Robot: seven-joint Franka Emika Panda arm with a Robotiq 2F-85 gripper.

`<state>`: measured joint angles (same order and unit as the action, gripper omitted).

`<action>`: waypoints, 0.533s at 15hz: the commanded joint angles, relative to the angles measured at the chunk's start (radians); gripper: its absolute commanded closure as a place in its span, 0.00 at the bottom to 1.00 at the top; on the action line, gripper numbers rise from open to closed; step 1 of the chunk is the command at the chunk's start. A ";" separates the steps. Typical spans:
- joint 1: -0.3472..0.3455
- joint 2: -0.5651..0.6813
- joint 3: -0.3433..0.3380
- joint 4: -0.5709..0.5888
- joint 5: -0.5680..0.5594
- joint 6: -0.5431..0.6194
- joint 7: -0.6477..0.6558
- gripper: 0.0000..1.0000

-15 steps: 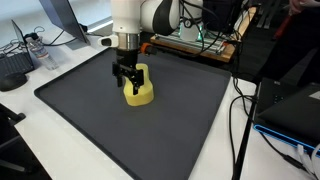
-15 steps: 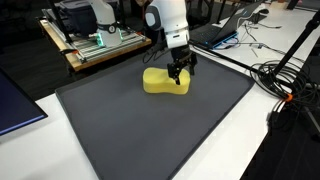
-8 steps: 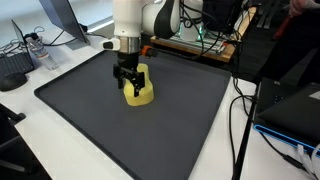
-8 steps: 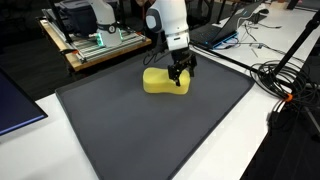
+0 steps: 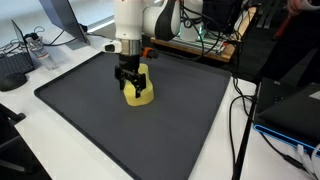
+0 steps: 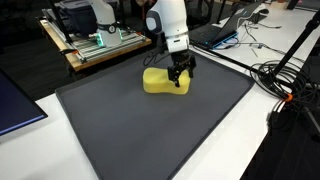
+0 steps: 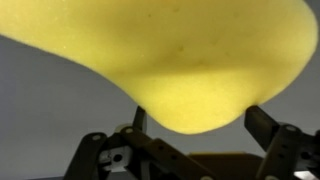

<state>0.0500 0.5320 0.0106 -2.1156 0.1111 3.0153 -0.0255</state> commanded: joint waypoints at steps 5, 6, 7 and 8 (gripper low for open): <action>0.000 0.014 -0.002 0.013 -0.027 -0.012 0.028 0.55; -0.001 0.013 -0.002 0.013 -0.028 -0.011 0.027 0.61; -0.003 0.012 -0.001 0.012 -0.027 -0.013 0.026 0.66; -0.002 0.011 -0.004 0.012 -0.028 -0.013 0.027 0.73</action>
<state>0.0499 0.5362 0.0110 -2.1150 0.1111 3.0151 -0.0255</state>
